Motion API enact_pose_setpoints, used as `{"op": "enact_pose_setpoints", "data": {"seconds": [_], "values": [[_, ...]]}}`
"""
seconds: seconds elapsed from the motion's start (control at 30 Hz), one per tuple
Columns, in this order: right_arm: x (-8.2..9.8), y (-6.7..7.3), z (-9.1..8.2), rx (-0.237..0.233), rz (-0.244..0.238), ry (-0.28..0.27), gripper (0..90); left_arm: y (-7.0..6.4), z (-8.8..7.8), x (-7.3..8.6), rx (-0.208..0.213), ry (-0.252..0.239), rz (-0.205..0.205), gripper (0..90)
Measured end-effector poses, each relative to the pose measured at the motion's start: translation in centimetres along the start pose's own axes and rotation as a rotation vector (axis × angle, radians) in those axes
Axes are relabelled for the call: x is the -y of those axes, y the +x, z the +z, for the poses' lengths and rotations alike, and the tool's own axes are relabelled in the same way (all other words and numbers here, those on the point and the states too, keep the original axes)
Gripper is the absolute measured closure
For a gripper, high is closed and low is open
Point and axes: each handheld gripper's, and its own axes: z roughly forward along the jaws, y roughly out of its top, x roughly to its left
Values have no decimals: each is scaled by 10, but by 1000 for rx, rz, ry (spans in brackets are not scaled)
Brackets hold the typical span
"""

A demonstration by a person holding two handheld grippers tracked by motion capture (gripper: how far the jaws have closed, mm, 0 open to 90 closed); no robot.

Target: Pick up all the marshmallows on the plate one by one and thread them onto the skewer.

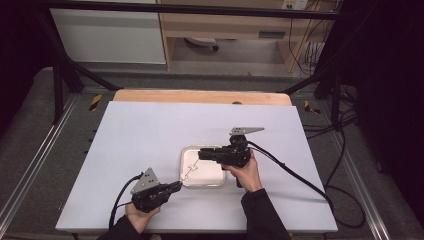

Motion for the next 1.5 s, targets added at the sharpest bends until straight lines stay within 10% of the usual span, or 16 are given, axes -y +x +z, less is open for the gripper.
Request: {"op": "enact_pose_setpoints", "data": {"seconds": [0.63,1.07,1.5], "values": [[11,2,9,-11,-10,29,695,1,4,-1,10,-17,18,884],[11,11,-10,163,-165,46,229,4,1,0,-2,-10,-7,884],[34,-7,-36,315,-189,84,34,6,-1,0,-14,3,-18,883]]}}
